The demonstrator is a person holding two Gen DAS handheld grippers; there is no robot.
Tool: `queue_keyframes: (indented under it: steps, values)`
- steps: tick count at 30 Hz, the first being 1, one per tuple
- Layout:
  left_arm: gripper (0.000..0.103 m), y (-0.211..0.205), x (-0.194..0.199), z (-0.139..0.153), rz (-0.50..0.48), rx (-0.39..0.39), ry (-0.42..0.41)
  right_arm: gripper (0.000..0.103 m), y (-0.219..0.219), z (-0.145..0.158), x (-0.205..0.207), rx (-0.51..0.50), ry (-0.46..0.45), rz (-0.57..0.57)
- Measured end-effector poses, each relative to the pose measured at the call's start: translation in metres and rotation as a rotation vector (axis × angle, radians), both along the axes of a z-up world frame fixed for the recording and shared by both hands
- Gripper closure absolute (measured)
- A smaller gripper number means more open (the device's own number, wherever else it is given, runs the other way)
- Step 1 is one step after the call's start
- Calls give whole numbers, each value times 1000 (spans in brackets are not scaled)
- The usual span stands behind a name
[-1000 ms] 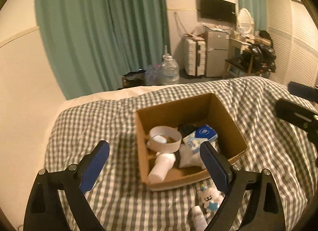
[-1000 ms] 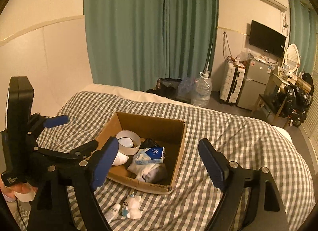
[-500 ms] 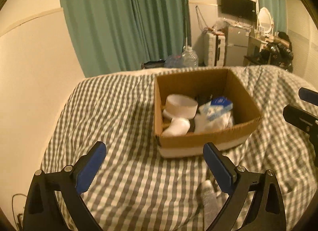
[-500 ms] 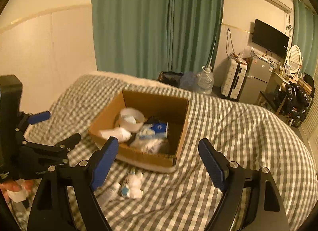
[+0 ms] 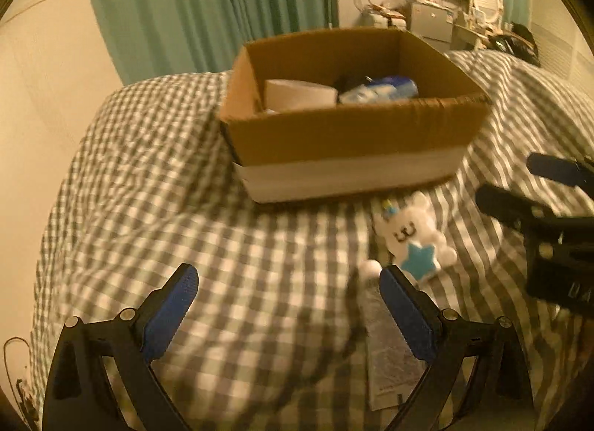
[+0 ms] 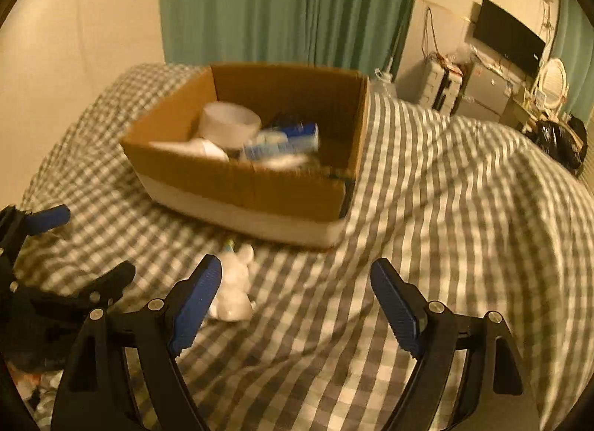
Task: Organize objects
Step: 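Grasp the toothpaste tube with the left gripper while the right grasps the bear figurine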
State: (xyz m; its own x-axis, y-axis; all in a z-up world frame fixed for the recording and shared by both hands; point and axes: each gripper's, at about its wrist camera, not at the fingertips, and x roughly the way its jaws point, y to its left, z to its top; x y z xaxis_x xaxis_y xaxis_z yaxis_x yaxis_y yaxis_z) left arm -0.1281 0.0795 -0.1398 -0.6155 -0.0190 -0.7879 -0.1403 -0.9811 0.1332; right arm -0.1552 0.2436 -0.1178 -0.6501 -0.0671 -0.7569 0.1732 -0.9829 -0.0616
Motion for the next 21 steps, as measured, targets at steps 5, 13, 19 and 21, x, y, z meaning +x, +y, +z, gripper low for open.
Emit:
queue_keyframes:
  steps: [5, 13, 19, 21]
  values:
    - [3, 17, 1, -15, -67, -6, -27, 20, 3, -1, 2, -7, 1, -22]
    - [59, 34, -5, -48, -176, 60, -171, 20, 1, -4, 1, 11, -7, -41]
    - [77, 25, -6, -40, -157, 113, -164, 21, -4, -8, 1, 29, -19, -35]
    - [77, 14, -7, -30, -123, 137, -138, 21, -3, -9, 0, 17, -27, -34]
